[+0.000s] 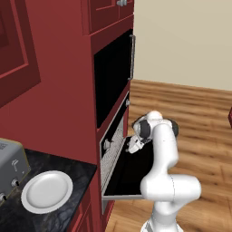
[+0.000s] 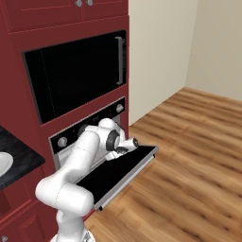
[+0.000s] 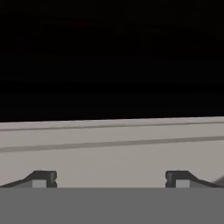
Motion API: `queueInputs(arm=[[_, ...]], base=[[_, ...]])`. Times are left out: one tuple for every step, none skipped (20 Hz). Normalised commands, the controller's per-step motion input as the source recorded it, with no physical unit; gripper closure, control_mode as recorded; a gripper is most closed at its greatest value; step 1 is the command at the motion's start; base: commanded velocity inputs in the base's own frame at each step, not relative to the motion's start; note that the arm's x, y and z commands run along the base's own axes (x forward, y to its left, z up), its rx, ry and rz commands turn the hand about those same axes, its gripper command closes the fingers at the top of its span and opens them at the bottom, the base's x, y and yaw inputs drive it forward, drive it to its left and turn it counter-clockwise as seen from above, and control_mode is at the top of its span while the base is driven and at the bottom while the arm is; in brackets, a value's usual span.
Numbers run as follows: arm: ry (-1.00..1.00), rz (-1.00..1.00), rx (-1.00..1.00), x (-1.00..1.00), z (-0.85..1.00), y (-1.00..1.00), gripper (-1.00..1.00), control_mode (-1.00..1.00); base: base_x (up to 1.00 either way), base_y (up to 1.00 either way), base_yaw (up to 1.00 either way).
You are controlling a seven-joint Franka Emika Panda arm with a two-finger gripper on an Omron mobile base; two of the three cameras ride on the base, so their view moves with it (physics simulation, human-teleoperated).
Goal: Place the fish on the bottom rack of the oven, and slide the tray back inside. Close the oven door.
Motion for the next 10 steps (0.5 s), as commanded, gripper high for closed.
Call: queueInputs(arm=[[0.0, -0.06, -0.05, -0.85, 1.0, -0.49, -1.0, -1.0], [0.0, -0.05, -0.06, -0.99, 1.0, -0.41, -1.0, -1.0], [0.0, -0.06, -0.07, -1.0, 1.0, -0.36, -1.0, -1.0], [0.0, -0.09, -0.06, -1.0, 1.0, -0.34, -1.0, -1.0], [0.0, -0.1, -0.07, -1.0, 1.0, -0.24, -1.0, -1.0], [0.0, -0.09, -0.07, -1.0, 1.0, -0.26, -1.0, -1.0], [0.0, -0.09, -0.1, -1.0, 1.0, -0.26, -1.0, -1.0], [0.0, -0.1, -0.11, -0.99, 1.0, -0.36, -1.0, -1.0], [0.0, -0.12, -0.12, -0.95, 1.0, -0.44, -1.0, -1.0], [0.0, -0.13, -0.14, -0.92, 1.0, -0.4, -1.0, -1.0]], base=[[0.0, 0.0, 0.0], [0.0, 0.0, 0.0], [0.0, 0.0, 0.0], [0.0, 0.0, 0.0], [0.0, 0.0, 0.0], [0.0, 0.0, 0.0], [0.0, 0.0, 0.0], [0.0, 0.0, 0.0], [0.0, 0.0, 0.0], [0.0, 0.0, 0.0]])
